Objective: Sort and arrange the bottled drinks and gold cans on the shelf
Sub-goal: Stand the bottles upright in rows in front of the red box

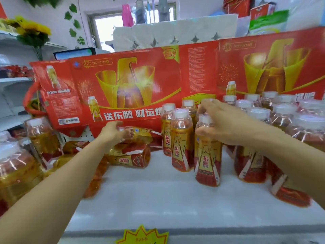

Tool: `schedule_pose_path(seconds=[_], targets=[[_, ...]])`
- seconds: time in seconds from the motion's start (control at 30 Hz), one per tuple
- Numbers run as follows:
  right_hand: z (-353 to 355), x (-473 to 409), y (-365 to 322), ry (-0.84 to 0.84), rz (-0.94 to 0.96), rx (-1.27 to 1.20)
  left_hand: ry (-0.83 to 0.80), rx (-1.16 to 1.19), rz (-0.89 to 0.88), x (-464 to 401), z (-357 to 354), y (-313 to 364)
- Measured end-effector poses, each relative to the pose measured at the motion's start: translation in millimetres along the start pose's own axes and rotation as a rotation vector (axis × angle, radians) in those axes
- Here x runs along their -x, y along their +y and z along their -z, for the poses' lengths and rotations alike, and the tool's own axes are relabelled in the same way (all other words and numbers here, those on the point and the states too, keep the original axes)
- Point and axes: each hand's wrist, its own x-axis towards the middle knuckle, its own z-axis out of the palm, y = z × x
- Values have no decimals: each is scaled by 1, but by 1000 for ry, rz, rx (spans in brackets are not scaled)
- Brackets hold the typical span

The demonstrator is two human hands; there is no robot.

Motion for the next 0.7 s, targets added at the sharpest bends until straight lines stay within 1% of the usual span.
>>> schedule_pose_path(seconds=[0.1,0.2,0.3,0.43,0.57,0.7], targets=[[10,-3,-4,-85,-28,0,-50,48,2,-9,4,0],[11,-3,-6,-102,-43,0,11,82,-96,-15,8,6],[10,-3,-10,-81,-79,2,85,-51,-252,-21,6,24],[10,-3,-15,-56,-101,11,116,-196,-408,-29,-2,50],[8,1,-16,-44,-86,26,124,-248,-461,-39,-14,70],[9,1,-13,-57,-87,60,61,-237,-533,-41,-28,81]])
